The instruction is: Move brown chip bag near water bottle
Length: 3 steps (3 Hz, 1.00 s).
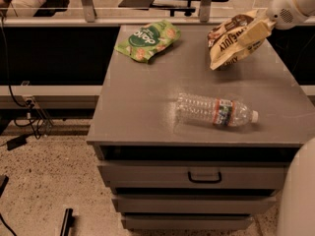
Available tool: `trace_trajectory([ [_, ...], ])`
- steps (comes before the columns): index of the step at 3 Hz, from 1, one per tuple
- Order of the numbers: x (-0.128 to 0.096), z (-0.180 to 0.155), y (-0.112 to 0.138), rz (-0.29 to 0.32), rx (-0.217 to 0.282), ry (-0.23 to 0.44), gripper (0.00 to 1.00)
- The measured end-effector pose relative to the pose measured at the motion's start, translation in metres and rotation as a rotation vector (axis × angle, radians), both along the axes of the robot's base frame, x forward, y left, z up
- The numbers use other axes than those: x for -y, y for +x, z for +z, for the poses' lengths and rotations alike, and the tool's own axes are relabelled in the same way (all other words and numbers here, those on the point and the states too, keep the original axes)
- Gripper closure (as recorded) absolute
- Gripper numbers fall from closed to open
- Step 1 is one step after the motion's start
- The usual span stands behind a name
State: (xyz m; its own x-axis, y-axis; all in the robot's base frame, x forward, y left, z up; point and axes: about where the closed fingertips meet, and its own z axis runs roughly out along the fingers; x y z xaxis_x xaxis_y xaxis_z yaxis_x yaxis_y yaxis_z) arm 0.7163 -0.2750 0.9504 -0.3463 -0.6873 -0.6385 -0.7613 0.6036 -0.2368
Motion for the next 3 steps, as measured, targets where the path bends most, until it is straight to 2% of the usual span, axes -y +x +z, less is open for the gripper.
trace_trajectory([
  [1,0.014,0.007,-0.014,0.053,0.061,0.132,1.00],
  [2,0.024,0.015,-0.032,0.154,0.140,0.263,1.00],
  [3,0.026,0.022,-0.049,0.274,0.216,0.337,1.00],
])
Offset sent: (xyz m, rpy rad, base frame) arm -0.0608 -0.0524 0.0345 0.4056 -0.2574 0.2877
